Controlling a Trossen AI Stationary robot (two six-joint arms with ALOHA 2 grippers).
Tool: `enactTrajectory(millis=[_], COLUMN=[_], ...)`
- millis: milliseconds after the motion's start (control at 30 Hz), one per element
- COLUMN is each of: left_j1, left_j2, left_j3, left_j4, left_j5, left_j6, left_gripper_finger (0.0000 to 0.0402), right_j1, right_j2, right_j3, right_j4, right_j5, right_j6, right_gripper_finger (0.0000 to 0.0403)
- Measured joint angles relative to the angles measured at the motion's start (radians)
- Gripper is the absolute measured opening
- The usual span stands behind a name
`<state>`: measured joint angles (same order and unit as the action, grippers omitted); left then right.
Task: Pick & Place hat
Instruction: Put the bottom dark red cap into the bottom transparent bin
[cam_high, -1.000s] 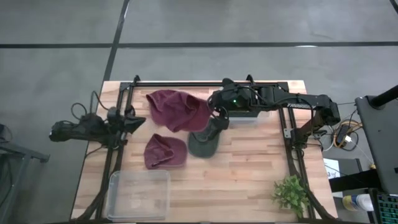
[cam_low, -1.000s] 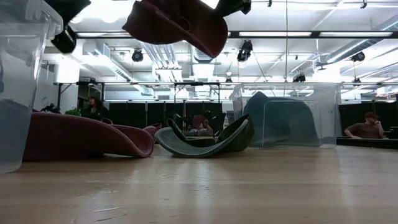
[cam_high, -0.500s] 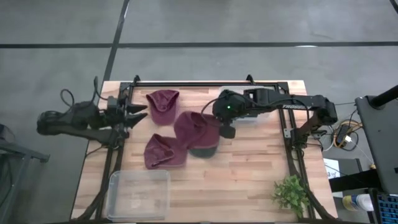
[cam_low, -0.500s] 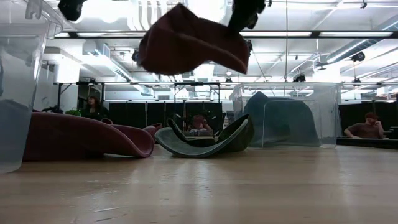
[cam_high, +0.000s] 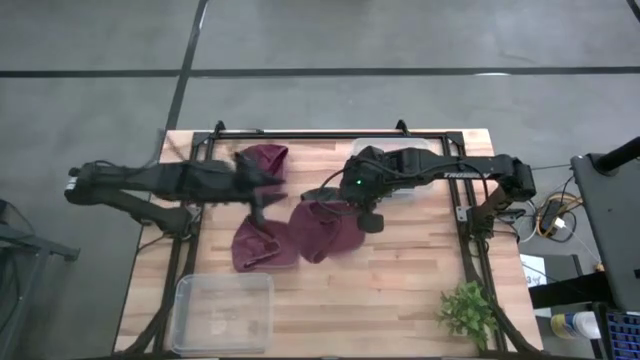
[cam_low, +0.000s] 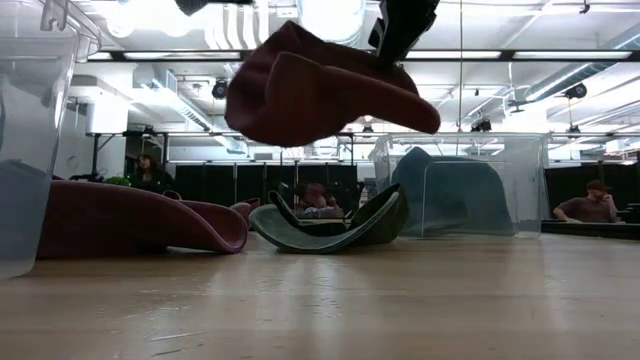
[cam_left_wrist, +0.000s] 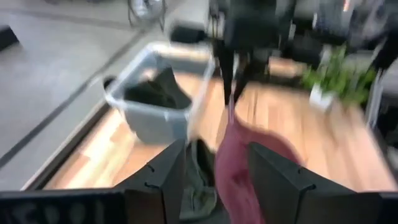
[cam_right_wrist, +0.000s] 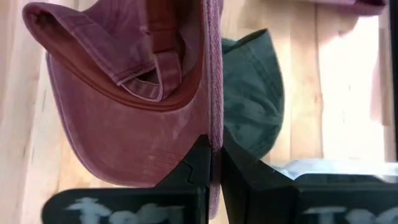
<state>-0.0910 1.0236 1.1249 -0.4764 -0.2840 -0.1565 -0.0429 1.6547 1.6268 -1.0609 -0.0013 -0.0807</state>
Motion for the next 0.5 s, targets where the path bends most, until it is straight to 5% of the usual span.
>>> enactTrajectory(millis=[500], left_j1=[0.059], left_j2=[0.309], left_j3=[0.273], left_j4=[-0.075], left_j5=[0.018], left_j6=[0.078], left_gripper_finger=[0.0165], right_j1=[0.013], right_j2=[0.001], right_j3=[-0.002], right_j4=[-0.002], right_j5=[-0.06], right_j6=[-0.009], right_gripper_finger=[0.0013])
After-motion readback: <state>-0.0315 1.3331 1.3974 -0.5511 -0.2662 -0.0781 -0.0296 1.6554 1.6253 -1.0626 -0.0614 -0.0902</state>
